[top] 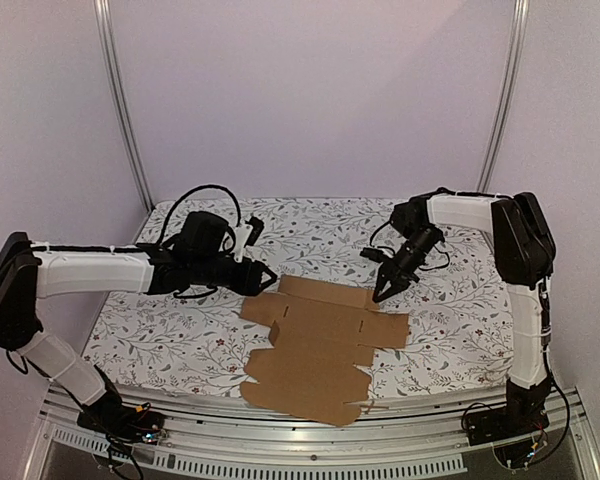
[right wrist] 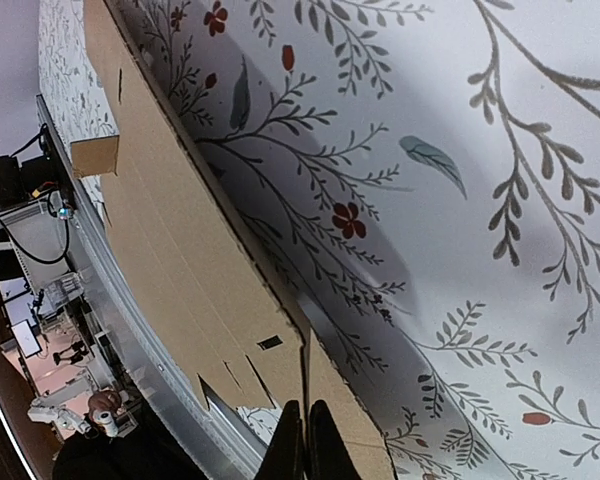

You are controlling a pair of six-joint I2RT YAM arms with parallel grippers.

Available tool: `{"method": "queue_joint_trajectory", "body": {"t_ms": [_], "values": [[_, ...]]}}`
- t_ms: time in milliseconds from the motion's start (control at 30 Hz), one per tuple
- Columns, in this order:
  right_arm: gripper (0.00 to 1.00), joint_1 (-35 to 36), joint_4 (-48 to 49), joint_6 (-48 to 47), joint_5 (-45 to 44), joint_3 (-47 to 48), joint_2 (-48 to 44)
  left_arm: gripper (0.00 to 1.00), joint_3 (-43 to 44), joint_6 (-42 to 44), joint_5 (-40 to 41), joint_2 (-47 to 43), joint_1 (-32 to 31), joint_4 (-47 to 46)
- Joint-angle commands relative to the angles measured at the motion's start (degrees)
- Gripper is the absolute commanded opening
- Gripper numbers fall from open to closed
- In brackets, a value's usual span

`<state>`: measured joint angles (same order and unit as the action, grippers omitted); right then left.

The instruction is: Fold the paper box

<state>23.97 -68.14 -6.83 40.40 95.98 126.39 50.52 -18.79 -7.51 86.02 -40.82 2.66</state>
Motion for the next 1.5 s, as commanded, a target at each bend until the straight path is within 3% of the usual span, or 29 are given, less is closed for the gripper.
{"method": "queue_joint_trajectory", "body": {"t_ms": [0, 100, 167, 333, 600, 867, 967, 1233, 1467], "values": [[0.0, 0.62, 0.28, -2.9, 0.65, 0.01, -5.41, 0.52, -1.11, 9.69, -3.53, 3.47, 1.18, -10.5], [0.0, 0.68, 0.28, -4.54, 1.45, -0.71, -7.0, 0.54, -6.08, 11.45, -6.68, 5.03, 2.98, -23.15], [0.0, 0.73, 0.29, -5.42, 1.41, -1.32, -8.07, 0.55, -6.4, 11.04, -10.82, 7.07, 4.81, -26.91], [0.0, 1.02, 0.29, -6.47, 0.51, -2.41, -10.43, 0.56, -3.07, 11.55, -17.9, 12.55, 6.92, -26.92], [0.01, 2.8, 0.12, -8.09, -1.26, -3.17, -12.89, 0.59, -0.12, 8.96, -18.42, 18.79, 8.39, -30.56], [0.02, 4.32, -0.11, -8.99, -1.7, -2.78, -13.33, 0.55, 3.04, 8.68, -24.14, 21.95, 9.52, -29.29], [0.03, 4.33, 0.1, -8.57, -2.07, -2.26, -12.95, 0.45, 2.89, 8.02, -26.02, 21.03, 9.48, -27.02], [0.03, 4.31, 0.46, -7.68, -3.07, -1.39, -12.7, 0.3, 2.06, 7.72, -24.9, 19.25, 9.44, -20.48], [0.03, 4.3, 1.22, -7.67, -3.9, -2.87, -13.83, 0.28, 1.62, 6.29, -25.13, 19.24, 9.44, -18.22]]}}
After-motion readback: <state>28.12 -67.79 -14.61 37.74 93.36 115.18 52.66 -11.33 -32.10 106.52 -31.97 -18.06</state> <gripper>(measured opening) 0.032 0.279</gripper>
